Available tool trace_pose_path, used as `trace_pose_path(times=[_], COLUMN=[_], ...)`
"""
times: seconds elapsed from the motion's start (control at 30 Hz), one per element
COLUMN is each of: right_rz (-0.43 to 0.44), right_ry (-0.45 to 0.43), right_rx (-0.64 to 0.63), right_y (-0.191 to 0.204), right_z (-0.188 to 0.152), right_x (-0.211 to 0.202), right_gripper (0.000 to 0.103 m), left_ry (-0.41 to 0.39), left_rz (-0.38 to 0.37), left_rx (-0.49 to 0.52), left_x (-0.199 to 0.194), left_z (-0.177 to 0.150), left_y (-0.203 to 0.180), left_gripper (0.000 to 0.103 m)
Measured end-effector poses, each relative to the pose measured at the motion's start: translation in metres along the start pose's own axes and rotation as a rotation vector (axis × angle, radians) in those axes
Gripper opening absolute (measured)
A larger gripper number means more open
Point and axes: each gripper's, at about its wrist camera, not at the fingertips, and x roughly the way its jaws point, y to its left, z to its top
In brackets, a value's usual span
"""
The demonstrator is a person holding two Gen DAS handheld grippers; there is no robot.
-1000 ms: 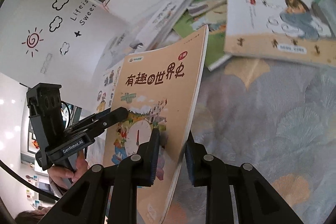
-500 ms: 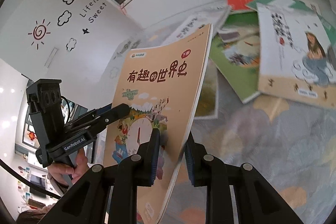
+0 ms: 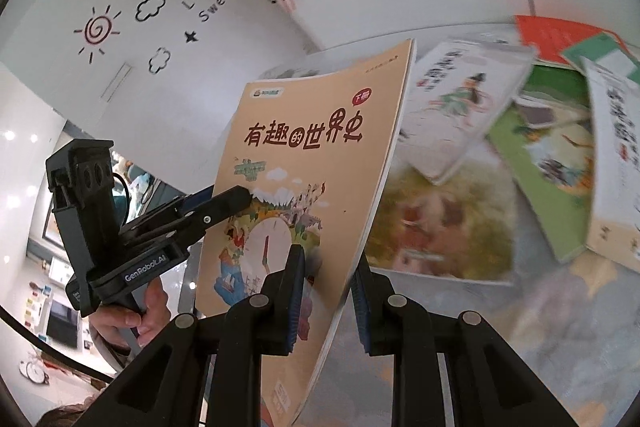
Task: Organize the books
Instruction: 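Lift the tan book with both grippers and carry it across the table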
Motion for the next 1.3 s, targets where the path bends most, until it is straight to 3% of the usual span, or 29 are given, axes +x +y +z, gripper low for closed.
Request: trace_pose_path(times=[0.67, 1.1, 1.3], right_rz=[0.029, 0.007, -0.001], right_ry=[0.139, 0.208, 0.199], right_rx=[-0.062, -0.013, -0.036], right_y=[0.049, 0.023, 0.023], right_z=[0.03, 0.014, 0.009], right_x=[0.11, 0.144, 0.145], right_gripper=[0.023, 0.024, 0.025], left_ry=[-0.005, 0.062, 0.065], left_rz=[0.057, 0.083, 0.138], left_rx=[-0.164, -0.139, -0.115], left_x=[0.012, 0.046, 0.048], left_z=[-0.023, -0.038, -0.038], left_y=[0.115, 0.118, 0.115], left_gripper=[0.037, 0.037, 0.04])
